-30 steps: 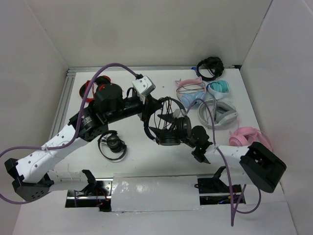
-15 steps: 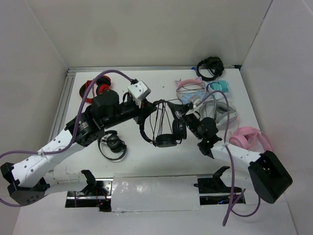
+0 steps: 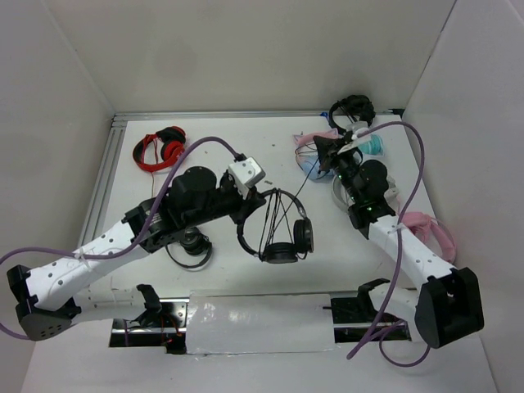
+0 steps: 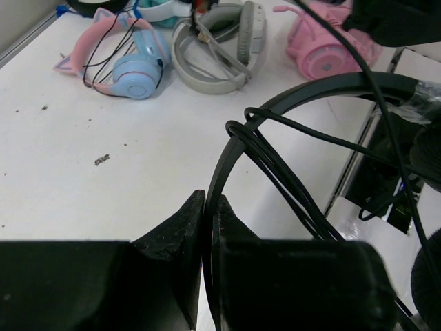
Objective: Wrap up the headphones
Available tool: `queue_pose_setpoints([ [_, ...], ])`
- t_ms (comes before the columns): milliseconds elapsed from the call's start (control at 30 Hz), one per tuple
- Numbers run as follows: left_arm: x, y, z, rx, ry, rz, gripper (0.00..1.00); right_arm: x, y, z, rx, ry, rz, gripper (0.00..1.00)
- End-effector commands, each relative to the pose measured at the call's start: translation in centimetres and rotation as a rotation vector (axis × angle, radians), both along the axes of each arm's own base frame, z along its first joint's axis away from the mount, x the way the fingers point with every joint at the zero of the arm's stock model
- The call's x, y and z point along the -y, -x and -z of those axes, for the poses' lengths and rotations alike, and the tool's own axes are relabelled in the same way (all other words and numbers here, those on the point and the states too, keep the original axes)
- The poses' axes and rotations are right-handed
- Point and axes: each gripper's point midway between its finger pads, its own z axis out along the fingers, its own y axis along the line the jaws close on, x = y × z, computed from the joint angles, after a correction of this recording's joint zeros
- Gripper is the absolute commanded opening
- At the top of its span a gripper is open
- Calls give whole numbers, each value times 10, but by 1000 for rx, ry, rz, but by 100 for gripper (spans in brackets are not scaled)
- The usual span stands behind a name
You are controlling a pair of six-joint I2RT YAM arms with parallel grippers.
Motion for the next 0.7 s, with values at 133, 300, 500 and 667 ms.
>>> queue_pose_setpoints([
  [133, 19, 36, -39, 73, 106, 163, 0, -34, -14, 37, -135, 94, -174, 0],
  [300, 34, 51, -22, 17, 73, 252, 0, -52, -21, 25, -108, 117, -209, 0],
  [500, 40, 65, 17, -57, 56, 278, 0, -54, -18, -16, -55, 171, -213, 0],
  [667, 41, 76, 4, -27, 101, 317, 0, -60, -21, -9, -89, 199, -245, 0],
])
